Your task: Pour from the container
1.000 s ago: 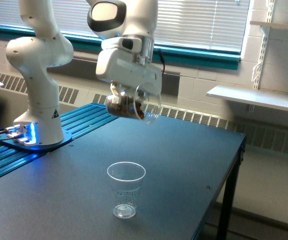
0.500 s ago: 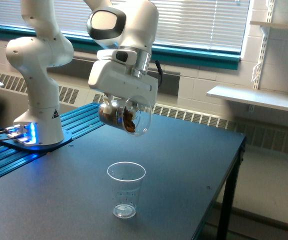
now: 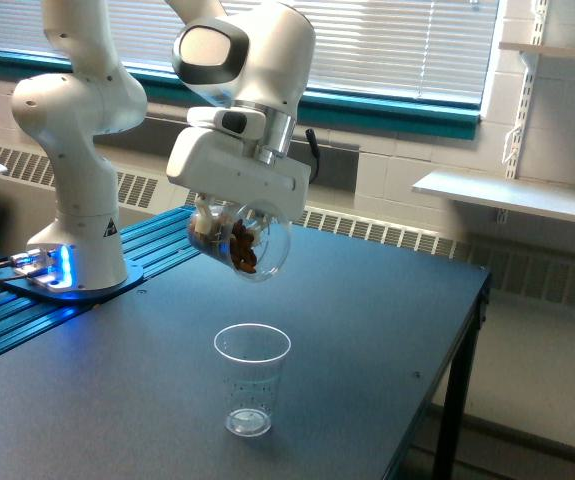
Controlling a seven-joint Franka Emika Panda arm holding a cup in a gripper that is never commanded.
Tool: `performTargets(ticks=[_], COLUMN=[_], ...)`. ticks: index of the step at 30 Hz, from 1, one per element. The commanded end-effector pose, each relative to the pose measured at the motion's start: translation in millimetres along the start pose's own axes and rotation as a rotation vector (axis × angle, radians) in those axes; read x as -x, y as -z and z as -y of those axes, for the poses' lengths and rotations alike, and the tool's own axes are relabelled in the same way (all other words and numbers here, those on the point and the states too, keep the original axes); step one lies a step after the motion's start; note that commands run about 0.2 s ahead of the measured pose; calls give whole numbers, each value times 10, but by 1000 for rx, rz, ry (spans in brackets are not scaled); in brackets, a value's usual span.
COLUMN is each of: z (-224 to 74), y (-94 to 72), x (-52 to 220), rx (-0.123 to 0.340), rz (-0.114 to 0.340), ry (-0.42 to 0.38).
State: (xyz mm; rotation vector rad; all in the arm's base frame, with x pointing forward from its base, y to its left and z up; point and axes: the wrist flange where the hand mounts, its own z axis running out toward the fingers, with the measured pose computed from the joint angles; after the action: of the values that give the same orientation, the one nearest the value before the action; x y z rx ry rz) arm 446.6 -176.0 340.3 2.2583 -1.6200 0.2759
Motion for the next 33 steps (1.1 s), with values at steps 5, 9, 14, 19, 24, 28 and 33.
performTargets(ticks=[5,9,14,19,24,28,33], z=[-18,0,22,43,63,84,106], y=[-130,-168,-229,-287,-334,-367,-422], x=[25,22,36,40,41,52,93], rx=[53,71,93,121,138,155,165], rz=[22,28,31,45,55,61,66], ry=[-28,-31,-29,-31,-27,-23,-12])
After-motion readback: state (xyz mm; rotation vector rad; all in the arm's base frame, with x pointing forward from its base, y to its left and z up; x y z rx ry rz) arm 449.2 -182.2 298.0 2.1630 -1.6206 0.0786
